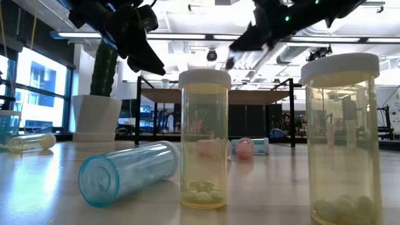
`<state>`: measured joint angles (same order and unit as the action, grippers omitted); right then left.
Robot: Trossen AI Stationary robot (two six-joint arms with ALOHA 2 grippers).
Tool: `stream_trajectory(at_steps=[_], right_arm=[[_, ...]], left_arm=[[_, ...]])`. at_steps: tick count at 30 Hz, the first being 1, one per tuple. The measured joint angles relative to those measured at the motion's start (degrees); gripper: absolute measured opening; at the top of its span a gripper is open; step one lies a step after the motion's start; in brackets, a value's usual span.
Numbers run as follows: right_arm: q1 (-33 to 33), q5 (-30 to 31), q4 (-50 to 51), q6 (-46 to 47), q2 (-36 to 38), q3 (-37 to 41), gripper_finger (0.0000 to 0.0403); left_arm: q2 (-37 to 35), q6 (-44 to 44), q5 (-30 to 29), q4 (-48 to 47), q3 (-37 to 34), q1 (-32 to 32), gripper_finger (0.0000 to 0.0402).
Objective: Pick and place medicine bottles onto shelf by color
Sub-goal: Put the blue pill bottle on the shelf
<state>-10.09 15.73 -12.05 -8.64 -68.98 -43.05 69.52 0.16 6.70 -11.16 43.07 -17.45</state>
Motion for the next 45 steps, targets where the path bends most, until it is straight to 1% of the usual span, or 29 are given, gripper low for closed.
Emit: stream_trajectory(at_steps=[3, 7, 10, 13, 16, 20, 24, 27, 32, 36, 40, 45], right_arm=[[-3.8, 3.2, -0.3, -2.3, 5.2, 0.0, 0.0099], [-9.8, 3.4, -0.9, -2.3, 10.5, 0.0, 0.0099], [-14.7, 3.6, -1.0, -2.1, 12.8, -0.1, 0.0099], [-18.9, 3.6, 1.4, 1.3, 13.1, -2.3, 0.0099], [-22.1, 2.8, 7.7, 2.7, 11.9, -7.2, 0.0099], [-25.2, 1.6, 20.5, 6.5, 8.0, -14.1, 0.0099], [-27.3, 0.2, 27.9, 8.6, 3.3, -17.6, 0.0099], [-28.6, -0.4, 29.7, 9.0, 0.3, -18.0, 0.0099], [-30.4, -5.4, 30.3, 10.3, -3.9, -18.0, 0.0099], [-31.2, -6.5, 30.5, 10.4, -6.5, -18.0, 0.0099], [-32.1, -9.6, 31.5, 11.4, -7.9, -18.0, 0.0099], [-32.3, -10.0, 34.7, 12.1, -7.8, -18.0, 0.0099]], left_arm=[[0.0, 0.0, 0.0, 0.0, 0.0, 0.0, 0.0161], [0.0, 0.0, 0.0, 0.3, 0.0, 0.0, 0.0161], [0.0, 0.0, 0.0, 0.2, 0.0, 0.0, 0.0161], [0.0, 0.0, 0.0, 0.3, 0.0, 0.0, 0.0161], [0.0, 0.0, 0.0, 0.2, 0.0, 0.0, 0.0161], [0.0, 0.0, 0.0, 0.2, 0.0, 0.0, 0.0161], [0.0, 0.0, 0.0, 0.2, 0.0, 0.0, 0.0161], [0.0, 0.0, 0.0, 0.2, 0.0, 0.0, 0.0161], [0.0, 0.0, 0.0, 0.2, 0.0, 0.0, 0.0161], [0.0, 0.0, 0.0, 0.2, 0.0, 0.0, 0.0161], [0.0, 0.0, 0.0, 0.2, 0.0, 0.0, 0.0161], [0.0, 0.0, 0.0, 0.2, 0.0, 0.0, 0.0161]])
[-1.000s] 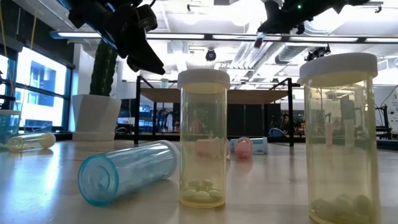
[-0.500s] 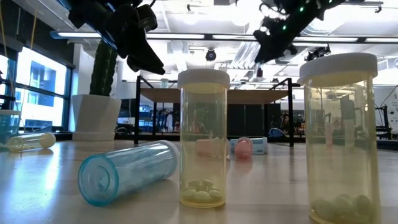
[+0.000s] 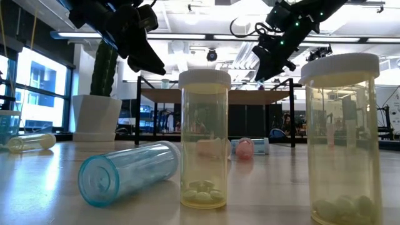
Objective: Pick and place medicine bottles onto shelf by color
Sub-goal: Put the blue pill bottle on the shelf
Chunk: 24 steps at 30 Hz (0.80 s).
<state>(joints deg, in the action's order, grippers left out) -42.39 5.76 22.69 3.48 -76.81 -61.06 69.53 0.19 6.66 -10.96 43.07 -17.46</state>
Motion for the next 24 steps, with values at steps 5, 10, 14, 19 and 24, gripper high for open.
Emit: stream_trajectory(at_steps=[5, 10, 14, 19, 24], right_arm=[[0.0, 0.2, 0.1, -0.1, -0.5, 0.0, 0.0099], [0.0, 0.2, -1.5, -0.5, -1.4, 0.0, 0.0099], [0.0, 2.4, -2.2, -2.1, -2.5, 0.0, 0.0099], [0.0, 2.8, -2.2, -2.3, -2.9, -0.1, 0.0099], [0.0, 1.7, -1.9, -2.0, -2.9, -0.1, 0.0102]], left_arm=[[0.0, 0.0, 0.0, 0.0, 0.0, 0.0, 0.0161], [0.0, 0.0, 0.0, 0.0, 0.0, 0.0, 0.0161], [0.0, 0.0, 0.0, 0.0, 0.0, 0.0, 0.0161], [0.0, 0.0, 0.0, 0.0, 0.0, 0.0, 0.0161], [0.0, 0.0, 0.0, -0.4, 0.0, 0.0, 0.0161]])
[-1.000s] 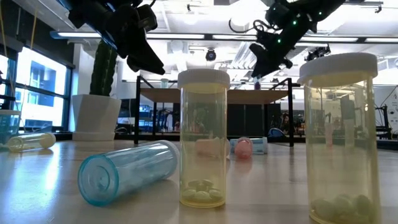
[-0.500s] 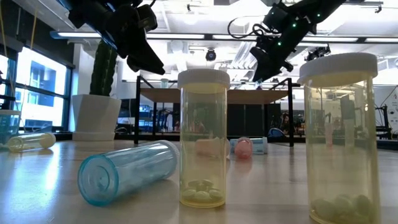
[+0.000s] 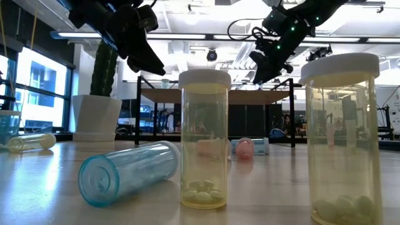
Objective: Pick and place medicine bottles onto shelf by color
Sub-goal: Put the blue pill bottle on the shelf
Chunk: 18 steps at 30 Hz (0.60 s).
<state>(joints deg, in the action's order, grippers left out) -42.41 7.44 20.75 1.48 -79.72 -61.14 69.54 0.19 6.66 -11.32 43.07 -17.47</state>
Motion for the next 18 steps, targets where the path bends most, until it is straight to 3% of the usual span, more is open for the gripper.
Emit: stream_trajectory(at_steps=[10, 18], right_arm=[[0.1, -0.5, 1.6, 0.0, -0.1, 0.2, 0.0165], [0.1, -0.5, 1.4, 0.0, -0.2, 0.2, 0.0171]], left_arm=[[0.0, 0.0, 0.0, 0.0, 0.0, 0.0, 0.0161], [0.0, 0.0, 0.0, 0.0, 0.0, 0.0, 0.0161]])
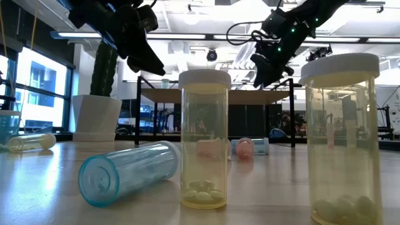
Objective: Pick and place medicine bottles onto shelf by color
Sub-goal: Put the blue pill bottle on the shelf, then put the orange pill bottle on the shelf
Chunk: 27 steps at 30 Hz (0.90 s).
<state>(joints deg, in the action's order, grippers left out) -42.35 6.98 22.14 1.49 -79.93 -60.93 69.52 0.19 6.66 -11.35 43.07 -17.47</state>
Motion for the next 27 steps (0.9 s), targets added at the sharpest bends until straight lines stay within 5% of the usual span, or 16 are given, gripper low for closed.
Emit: stream_trajectory(at_steps=[13, 27], right_arm=[[0.0, 0.0, -1.0, -0.9, 6.7, 0.0, 0.0172], [0.0, -4.6, -1.0, -1.3, 18.4, -0.1, 0.0172]], left_arm=[[0.0, 0.0, 0.0, 0.0, 0.0, 0.0, 0.0166], [0.6, 5.1, -0.9, 5.1, 0.0, 1.4, 0.0229]])
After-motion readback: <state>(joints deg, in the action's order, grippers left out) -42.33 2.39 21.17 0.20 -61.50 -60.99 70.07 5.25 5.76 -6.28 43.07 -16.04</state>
